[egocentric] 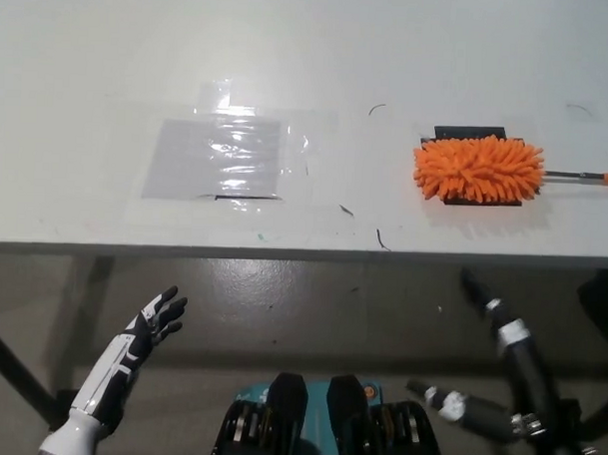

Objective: The robot uses it right hand to pick up an extended orange duster kept in the middle of the desk and presses its handle against the desk to collapse it

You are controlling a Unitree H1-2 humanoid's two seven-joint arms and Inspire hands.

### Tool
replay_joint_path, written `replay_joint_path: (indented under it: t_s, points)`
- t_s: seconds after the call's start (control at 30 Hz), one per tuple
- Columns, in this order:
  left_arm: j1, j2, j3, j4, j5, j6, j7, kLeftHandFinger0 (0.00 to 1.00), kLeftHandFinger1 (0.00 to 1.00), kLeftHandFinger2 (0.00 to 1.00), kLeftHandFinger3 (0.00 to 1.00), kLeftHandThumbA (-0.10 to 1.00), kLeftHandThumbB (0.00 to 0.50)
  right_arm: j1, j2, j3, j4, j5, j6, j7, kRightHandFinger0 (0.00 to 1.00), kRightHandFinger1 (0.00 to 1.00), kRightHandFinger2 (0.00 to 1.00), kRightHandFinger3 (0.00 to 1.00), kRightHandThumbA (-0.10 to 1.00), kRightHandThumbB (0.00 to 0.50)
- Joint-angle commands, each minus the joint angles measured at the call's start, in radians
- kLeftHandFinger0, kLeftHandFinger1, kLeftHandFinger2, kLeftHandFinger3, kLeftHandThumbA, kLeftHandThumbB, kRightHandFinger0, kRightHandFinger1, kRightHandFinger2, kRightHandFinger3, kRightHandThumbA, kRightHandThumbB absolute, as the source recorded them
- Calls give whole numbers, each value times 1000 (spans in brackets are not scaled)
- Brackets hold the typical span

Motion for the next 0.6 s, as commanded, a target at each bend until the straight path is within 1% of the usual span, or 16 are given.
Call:
replay_joint_path:
  t_s: [0.0, 0.03, 0.07, 0.1, 0.13, 0.23, 0.27, 0.33, 0.37, 0.43, 0.47, 0.57]
  points:
    - [-17, 21, 9, -24, -23, -58, -22, 1000, 1000, 1000, 1000, 1000, 258, -57, -46, -42, -164, -48, 50, 28, 1000, 1000, 1000, 1000, 1000, 225]
    - [-19, 19, 8, -20, -19, -65, -21, 1000, 1000, 1000, 1000, 1000, 266, -181, -122, -74, -223, -66, 183, 79, 1000, 1000, 1000, 1000, 991, 252]
    - [-20, 18, 8, -17, -18, -68, -22, 1000, 1000, 1000, 1000, 1000, 265, -256, -166, -90, -243, -70, 253, 108, 1000, 1000, 1000, 1000, 983, 263]
    - [-21, 18, 8, -17, -17, -68, -22, 1000, 1000, 1000, 1000, 1000, 265, -288, -183, -93, -236, -65, 273, 118, 1000, 1000, 1000, 1000, 982, 267]
    - [-21, 20, 8, -16, -17, -68, -24, 1000, 1000, 1000, 1000, 1000, 264, -341, -209, -95, -224, -74, 317, 135, 1000, 1000, 1000, 1000, 982, 279]
    - [-21, 20, 8, -16, -17, -68, -25, 1000, 1000, 1000, 1000, 1000, 264, -345, -218, -88, -228, -70, 332, 131, 1000, 1000, 1000, 1000, 982, 280]
    - [-22, 19, 7, -18, -18, -65, -26, 1000, 1000, 1000, 1000, 1000, 256, -505, -287, -74, -138, -81, 412, 191, 1000, 1000, 1000, 1000, 990, 306]
    - [-23, 19, 6, -10, -19, -71, -29, 1000, 1000, 1000, 1000, 1000, 249, -684, -346, -45, -4, -80, 481, 257, 1000, 1000, 1000, 1000, 986, 332]
    - [-23, 18, 6, -8, -18, -73, -29, 1000, 1000, 1000, 1000, 1000, 247, -711, -352, -39, 23, -77, 487, 267, 1000, 1000, 1000, 1000, 966, 320]
    - [-25, 18, 7, -5, -17, -76, -29, 1000, 1000, 1000, 1000, 1000, 245, -743, -360, -28, 57, -71, 494, 276, 1000, 1000, 1000, 1000, 955, 323]
    - [-25, 18, 8, -5, -18, -73, -29, 1000, 1000, 1000, 1000, 1000, 252, -872, -375, 22, 218, -103, 521, 329, 1000, 1000, 1000, 1000, 942, 346]
    - [-26, 18, 7, -7, -17, -71, -29, 1000, 1000, 1000, 1000, 1000, 254, -981, -371, 79, 377, -136, 530, 361, 1000, 1000, 1000, 1000, 927, 353]
